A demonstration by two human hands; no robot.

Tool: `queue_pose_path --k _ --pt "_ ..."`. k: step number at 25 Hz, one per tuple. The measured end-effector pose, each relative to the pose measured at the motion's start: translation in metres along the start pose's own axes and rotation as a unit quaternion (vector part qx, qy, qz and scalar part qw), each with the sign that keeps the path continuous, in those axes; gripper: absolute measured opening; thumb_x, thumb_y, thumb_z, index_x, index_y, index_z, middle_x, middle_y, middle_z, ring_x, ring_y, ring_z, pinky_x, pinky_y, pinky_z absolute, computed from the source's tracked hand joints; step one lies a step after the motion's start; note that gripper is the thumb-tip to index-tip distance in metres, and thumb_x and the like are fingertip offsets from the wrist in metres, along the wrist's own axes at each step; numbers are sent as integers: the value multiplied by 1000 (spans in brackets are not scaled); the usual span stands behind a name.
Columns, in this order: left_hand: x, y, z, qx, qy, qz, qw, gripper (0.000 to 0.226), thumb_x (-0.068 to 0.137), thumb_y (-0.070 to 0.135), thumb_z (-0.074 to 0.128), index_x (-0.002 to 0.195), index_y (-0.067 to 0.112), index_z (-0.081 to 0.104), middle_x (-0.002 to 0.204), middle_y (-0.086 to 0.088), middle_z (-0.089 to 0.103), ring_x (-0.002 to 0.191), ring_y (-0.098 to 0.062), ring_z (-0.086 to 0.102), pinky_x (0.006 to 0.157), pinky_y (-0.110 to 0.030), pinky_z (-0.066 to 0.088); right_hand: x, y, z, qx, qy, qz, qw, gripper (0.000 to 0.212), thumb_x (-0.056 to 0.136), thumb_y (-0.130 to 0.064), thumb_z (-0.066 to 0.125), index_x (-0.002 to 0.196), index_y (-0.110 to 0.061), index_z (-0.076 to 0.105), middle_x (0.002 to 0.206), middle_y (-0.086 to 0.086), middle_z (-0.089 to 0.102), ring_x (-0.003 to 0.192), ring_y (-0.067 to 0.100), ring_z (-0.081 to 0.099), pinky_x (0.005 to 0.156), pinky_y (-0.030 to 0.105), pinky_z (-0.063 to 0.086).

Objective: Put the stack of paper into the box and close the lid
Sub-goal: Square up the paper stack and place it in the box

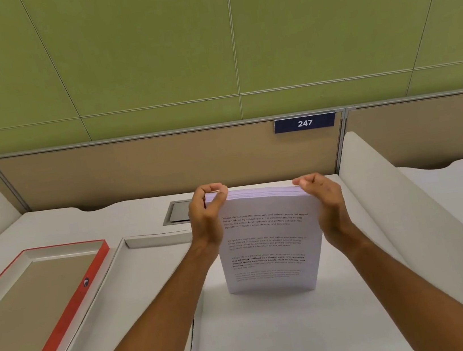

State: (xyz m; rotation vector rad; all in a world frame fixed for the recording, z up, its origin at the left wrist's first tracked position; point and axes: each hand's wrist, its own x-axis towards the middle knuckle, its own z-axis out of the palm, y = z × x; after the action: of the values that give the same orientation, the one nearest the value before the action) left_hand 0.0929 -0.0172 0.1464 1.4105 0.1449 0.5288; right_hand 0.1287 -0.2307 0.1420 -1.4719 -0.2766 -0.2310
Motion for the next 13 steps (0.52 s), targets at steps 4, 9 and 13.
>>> queue_pose_path --k 4,9,13 --pt "4 2 11 61 72 -18 995 16 82 30 61 68 24 59 71 4 58 68 -17 52 56 -27 41 6 -2 11 -49 87 39 994 28 73 -36 57 60 -11 61 60 -2 59 59 16 54 54 25 39" --pt "1 -2 4 48 42 -8 998 15 81 45 61 83 31 60 82 3 63 70 -13 57 58 -27 48 1 4 6 -57 63 21 996 31 83 -48 54 82 -19 63 75 -4 63 64 9 60 53 21 47" --pt "-9 -25 -30 64 -55 3 996 27 76 27 70 99 16 61 96 -5 71 84 -16 68 70 -26 57 -17 30 -24 -28 -58 21 998 34 85 -30 64 114 -13 66 99 0 73 82 8 70 62 21 57"
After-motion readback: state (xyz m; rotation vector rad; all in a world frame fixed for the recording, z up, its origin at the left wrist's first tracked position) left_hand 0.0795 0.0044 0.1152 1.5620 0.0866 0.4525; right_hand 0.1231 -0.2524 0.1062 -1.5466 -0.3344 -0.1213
